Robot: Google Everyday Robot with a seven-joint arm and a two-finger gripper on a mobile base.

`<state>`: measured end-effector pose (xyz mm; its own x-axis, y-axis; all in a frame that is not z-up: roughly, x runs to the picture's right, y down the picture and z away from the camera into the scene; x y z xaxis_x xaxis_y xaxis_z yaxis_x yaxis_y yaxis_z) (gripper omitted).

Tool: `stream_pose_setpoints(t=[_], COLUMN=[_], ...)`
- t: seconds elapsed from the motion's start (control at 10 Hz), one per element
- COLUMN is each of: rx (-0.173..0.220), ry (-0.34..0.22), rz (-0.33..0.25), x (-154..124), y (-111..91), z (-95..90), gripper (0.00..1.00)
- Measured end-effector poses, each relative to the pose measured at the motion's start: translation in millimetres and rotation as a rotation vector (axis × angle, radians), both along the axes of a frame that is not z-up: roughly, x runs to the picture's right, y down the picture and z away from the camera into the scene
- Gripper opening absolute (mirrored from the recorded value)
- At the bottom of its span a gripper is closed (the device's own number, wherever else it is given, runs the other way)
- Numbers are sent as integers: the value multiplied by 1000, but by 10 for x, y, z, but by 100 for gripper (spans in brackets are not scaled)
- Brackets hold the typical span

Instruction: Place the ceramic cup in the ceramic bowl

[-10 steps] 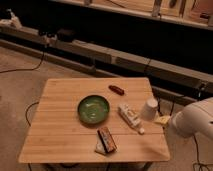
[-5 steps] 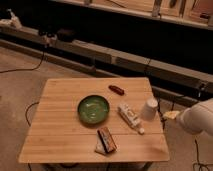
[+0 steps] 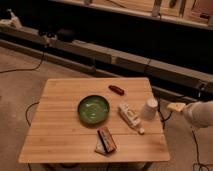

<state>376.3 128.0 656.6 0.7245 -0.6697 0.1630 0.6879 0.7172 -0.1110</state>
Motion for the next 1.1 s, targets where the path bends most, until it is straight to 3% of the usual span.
stream_pose_setpoints(t=[0.2,0.3,0.6,0.8,1.0,1.1], rx=[42,43,-4,-5,-9,-23], ry=[-56,-68,-128,-126,-140,-192], rz=[31,42,79,81,76,64], x=[234,297,511,530,492,322], y=[-114,-128,-87,-77,-73,-66], z=[73,90,234,225,226,262], gripper=[80,80,80,80,80,80])
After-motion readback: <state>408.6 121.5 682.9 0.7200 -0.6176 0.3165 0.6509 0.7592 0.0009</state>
